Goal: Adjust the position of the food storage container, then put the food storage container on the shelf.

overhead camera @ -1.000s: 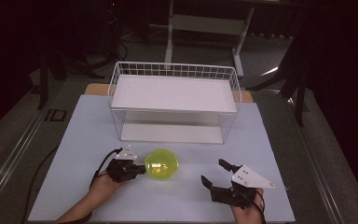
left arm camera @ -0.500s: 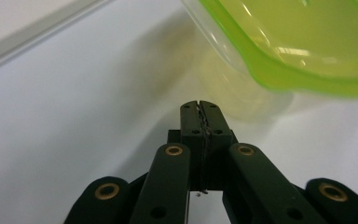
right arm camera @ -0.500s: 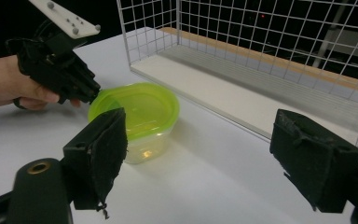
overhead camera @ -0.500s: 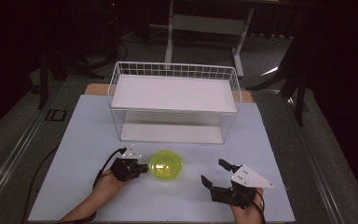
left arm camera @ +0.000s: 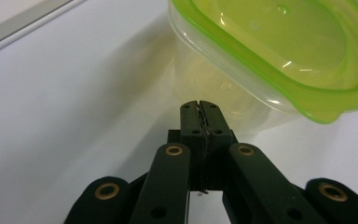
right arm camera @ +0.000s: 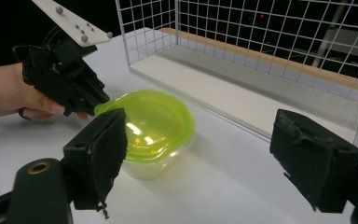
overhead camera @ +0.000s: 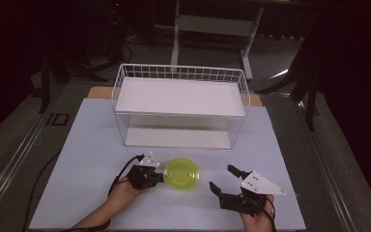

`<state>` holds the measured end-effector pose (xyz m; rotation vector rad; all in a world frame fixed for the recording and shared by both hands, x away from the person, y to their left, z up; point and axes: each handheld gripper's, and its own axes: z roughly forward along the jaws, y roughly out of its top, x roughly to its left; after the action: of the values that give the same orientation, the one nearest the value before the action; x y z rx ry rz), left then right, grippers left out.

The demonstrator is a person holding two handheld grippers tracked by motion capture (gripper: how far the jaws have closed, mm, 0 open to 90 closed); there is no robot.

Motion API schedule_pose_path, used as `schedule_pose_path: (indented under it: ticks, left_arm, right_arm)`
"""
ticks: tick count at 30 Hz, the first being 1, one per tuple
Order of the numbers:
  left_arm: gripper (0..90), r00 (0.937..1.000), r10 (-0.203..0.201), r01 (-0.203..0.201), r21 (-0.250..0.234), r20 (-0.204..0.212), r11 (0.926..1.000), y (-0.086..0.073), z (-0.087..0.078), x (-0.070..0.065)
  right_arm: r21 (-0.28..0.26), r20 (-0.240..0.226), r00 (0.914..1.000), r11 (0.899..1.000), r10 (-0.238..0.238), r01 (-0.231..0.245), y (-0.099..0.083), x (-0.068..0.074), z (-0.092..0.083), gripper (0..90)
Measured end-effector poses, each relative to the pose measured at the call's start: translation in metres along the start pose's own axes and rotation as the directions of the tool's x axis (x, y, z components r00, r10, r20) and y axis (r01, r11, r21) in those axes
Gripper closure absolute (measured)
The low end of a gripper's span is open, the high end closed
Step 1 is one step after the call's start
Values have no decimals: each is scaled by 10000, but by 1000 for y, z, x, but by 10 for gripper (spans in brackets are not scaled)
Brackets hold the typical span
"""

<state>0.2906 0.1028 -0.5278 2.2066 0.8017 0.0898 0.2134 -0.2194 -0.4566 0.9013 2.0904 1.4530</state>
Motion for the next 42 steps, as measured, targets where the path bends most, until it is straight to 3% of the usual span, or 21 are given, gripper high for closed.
schedule_pose_path:
  ticks: [10, 14, 17, 21, 26, 27, 28, 32, 33, 34, 37, 39, 42]
  left_arm:
    - [900, 9991, 120, -124, 99, 396, 9999, 8, 16, -10]
    - [900, 9988, -61, 58, 61, 476, 10000, 7, 19, -9]
    - [899, 9991, -11, 10, 22, 431, 10000, 6, 15, -6]
    - [872, 9989, -87, 104, -377, 459, 9992, 3, 1, -2]
    - [732, 9982, 41, 1, -712, 600, 9975, -2, -17, 1]
    - [732, 9985, 103, -51, -941, 545, 9955, -7, -27, 0]
    - [589, 9982, 143, -82, -1050, 577, 9944, -8, -31, -1]
    - [353, 9988, 33, 57, -1846, 481, 9828, -11, -48, -3]
    - [305, 9978, 136, -2, -2017, 651, 9795, -12, -52, -4]
    - [195, 9976, 211, -64, -2170, 654, 9762, -11, -56, -5]
    - [114, 9970, 87, 114, -2563, 768, 9665, -9, -67, -9]
    - [31, 9963, 59, 172, -2642, 863, 9643, -6, -72, -11]
    - [19, 9949, 38, 237, -2719, 1003, 9620, -3, -77, -15]
  right_arm:
    - [49, -32, 10000, 10000, 23, -23, -1, -1, 0, 186]
    - [53, -40, 10000, 10000, 32, -32, -1, -2, 1, 186]
    - [115, -47, 10000, 9999, 34, -34, -2, -1, 1, 186]
    - [128, -43, 10000, 9999, 10, -9, -2, -1, 2, 186]
    - [131, -58, 10000, 9999, -11, 12, -1, 0, 3, 186]
    - [113, -64, 10000, 9999, -33, 34, -1, 0, 3, 186]
    - [145, -78, 10000, 9999, -36, 37, -1, 1, 4, 186]
    - [221, -99, 9999, 9997, -59, 61, -1, 2, 5, 186]
    - [232, -102, 9999, 9997, -54, 57, -1, 2, 5, 186]
    - [233, -108, 9999, 9997, -44, 46, -1, 2, 5, 186]
    - [277, -130, 9999, 9996, -77, 80, -1, 3, 5, 186]
    - [282, -129, 9999, 9996, -87, 90, -1, 3, 6, 186]
    - [333, -206, 9998, 9994, -48, 55, 1, 4, 6, 187]
